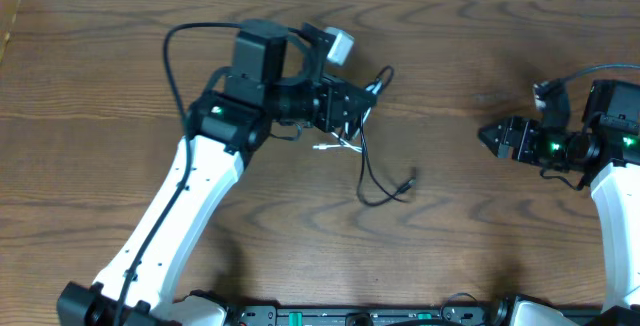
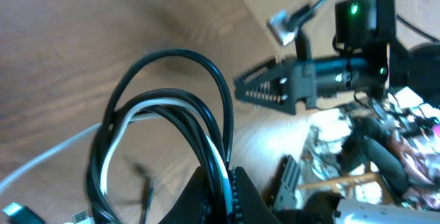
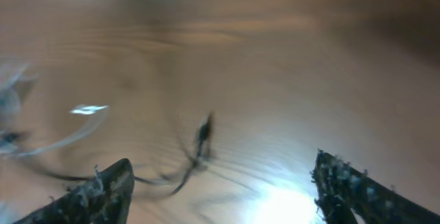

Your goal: Untangle cables

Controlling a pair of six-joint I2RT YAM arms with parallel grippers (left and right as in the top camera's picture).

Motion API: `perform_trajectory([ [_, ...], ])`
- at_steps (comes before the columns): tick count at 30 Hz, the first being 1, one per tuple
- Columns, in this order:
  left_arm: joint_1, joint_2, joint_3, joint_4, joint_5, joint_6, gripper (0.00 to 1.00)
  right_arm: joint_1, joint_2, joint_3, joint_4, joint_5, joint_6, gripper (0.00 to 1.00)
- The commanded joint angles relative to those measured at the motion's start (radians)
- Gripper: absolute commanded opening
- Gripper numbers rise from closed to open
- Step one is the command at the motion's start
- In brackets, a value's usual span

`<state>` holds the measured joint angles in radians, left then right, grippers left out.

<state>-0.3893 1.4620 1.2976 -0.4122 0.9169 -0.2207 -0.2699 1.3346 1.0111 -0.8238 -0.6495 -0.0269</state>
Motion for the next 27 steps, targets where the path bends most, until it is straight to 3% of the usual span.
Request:
perform_trajectory([
  [1, -0.014, 0.032, 0.028, 0.002, 0.045, -0.059, 0.08, 0.023, 0.002, -0.005, 0.055, -0.37, -0.147, 0.76],
  [9, -0.015, 0.093, 0.028, 0.007, 0.072, -0.344, 0.08, 0.215, 0.008, -0.005, 0.236, -0.407, -0.146, 0.74],
  [18, -0.015, 0.2, 0.028, 0.187, 0.292, -0.571, 0.07, 0.401, 0.086, -0.005, 0.341, -0.179, -0.04, 0.55],
  [24, -0.016, 0.204, 0.028, 0.22, 0.303, -0.636, 0.07, 0.435, 0.179, -0.005, 0.541, -0.127, 0.064, 0.26],
  [27, -0.016, 0.204, 0.028, 0.22, 0.304, -0.645, 0.07, 0.435, 0.205, -0.005, 0.652, -0.127, 0.132, 0.18],
])
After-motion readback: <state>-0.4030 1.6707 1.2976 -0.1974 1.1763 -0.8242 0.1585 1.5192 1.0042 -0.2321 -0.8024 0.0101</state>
